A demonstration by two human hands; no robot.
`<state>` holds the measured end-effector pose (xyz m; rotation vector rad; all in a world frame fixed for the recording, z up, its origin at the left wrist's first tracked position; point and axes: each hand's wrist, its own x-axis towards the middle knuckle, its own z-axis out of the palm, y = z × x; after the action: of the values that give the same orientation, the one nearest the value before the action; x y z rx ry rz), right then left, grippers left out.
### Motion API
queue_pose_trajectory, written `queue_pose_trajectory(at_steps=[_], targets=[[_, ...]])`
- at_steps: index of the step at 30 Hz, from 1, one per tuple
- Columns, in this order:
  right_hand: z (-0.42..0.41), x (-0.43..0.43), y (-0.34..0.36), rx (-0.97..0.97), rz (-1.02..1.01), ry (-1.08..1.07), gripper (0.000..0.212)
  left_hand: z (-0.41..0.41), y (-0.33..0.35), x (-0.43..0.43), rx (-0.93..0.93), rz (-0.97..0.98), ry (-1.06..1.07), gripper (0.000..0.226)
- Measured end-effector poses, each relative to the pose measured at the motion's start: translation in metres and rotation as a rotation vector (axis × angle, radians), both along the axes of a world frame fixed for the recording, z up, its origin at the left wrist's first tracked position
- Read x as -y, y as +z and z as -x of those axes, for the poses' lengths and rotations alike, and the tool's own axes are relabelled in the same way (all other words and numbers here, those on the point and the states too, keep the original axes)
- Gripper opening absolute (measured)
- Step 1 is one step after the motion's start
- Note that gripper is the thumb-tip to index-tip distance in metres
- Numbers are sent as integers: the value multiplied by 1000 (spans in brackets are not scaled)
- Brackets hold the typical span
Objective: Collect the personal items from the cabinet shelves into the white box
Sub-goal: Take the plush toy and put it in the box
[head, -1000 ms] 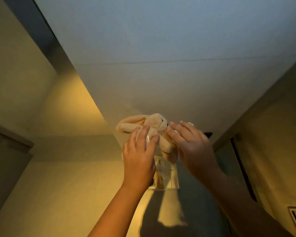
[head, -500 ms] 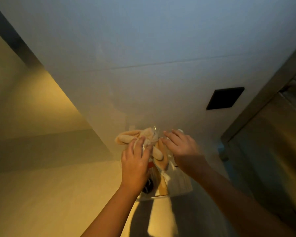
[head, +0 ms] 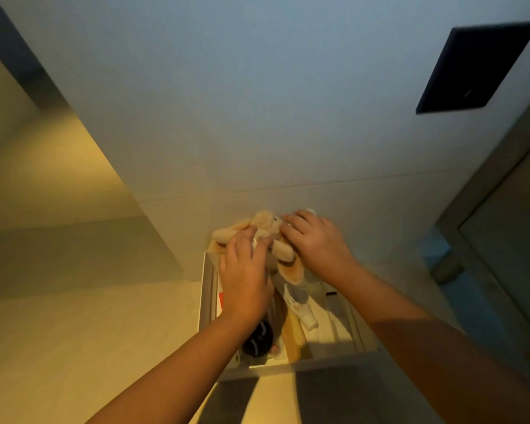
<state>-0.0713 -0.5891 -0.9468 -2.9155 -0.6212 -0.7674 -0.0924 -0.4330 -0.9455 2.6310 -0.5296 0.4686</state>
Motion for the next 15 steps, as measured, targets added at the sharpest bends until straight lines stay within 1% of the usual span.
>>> queue_pose_trajectory(at_steps=[3,5,8,9,11,15], targets=[[15,4,-17,1,-27,11,19,5,-11,-7,3,-60,-39,54],[23,8,-24,9,-12,28,24,9,-19,-18,-6,-90,-77,55],[28,12,-29,-29,0,19,25,13,-27,-34,-35,-141,-119,61],[29,11,-31,-49,-7,4,30,13,-28,-36,-43,-150,-123,61],[32,8,-32,-98,-18,-19,36,14,-29,-38,-58,-147,-118,61],[38,3,-41,-178,-20,-23,41,16,-27,-40,-46,-118,-131,58]])
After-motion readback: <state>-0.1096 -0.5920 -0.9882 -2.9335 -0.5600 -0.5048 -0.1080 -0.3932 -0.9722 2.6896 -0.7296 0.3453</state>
